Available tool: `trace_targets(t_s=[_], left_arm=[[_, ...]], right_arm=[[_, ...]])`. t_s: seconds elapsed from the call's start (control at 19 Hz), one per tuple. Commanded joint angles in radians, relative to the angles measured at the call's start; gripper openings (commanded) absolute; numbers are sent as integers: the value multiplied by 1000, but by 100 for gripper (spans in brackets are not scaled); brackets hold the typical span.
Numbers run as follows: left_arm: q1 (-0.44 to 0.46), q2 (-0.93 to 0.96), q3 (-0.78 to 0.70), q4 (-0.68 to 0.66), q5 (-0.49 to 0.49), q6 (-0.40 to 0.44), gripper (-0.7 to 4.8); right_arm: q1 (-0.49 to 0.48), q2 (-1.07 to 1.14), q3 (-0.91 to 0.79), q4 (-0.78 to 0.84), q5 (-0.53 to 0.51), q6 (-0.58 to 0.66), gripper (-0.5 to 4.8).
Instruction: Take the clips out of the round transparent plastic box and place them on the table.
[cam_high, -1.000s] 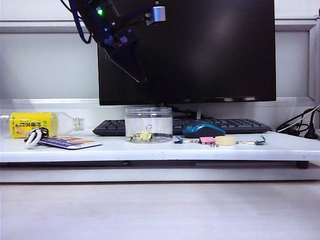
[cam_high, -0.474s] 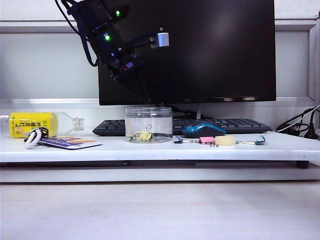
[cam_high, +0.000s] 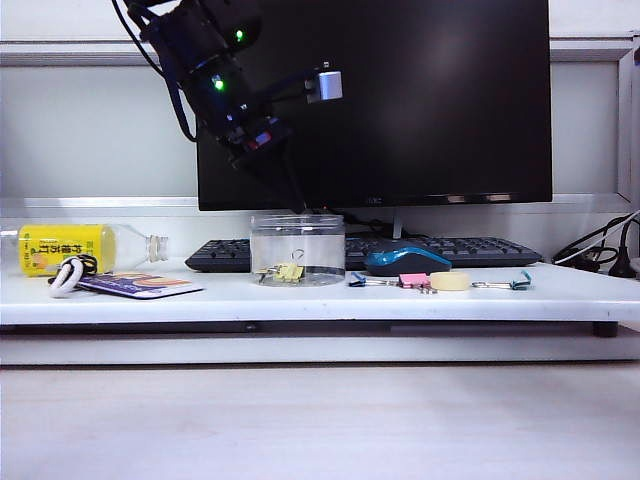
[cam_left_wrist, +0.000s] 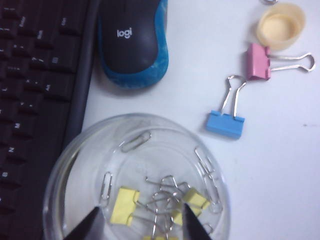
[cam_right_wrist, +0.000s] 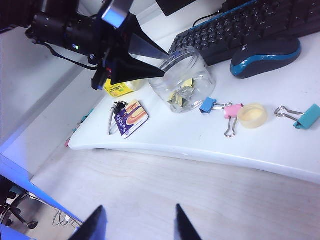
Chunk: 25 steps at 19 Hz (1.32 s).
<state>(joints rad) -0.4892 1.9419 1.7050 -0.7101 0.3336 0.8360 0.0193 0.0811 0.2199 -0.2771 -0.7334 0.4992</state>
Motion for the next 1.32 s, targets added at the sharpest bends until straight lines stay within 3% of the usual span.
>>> trace_targets(t_s=[0.05, 0.42, 1.0, 1.16, 1.32], left_arm=[[0, 15, 4, 11, 30, 3, 213], [1, 21, 4, -17, 21, 72, 210], [1, 23, 54, -56, -49, 114, 210], [1, 23, 74, -51, -61, 86, 209], [0, 30, 73, -43, -111, -59, 209]], right_arm=[[1, 1, 3, 20, 2, -5, 176], [1, 1, 3, 19, -2, -5, 176], [1, 1, 3, 19, -3, -5, 176], [1, 1, 3, 16, -3, -5, 176], [1, 1, 3, 15, -2, -5, 176]])
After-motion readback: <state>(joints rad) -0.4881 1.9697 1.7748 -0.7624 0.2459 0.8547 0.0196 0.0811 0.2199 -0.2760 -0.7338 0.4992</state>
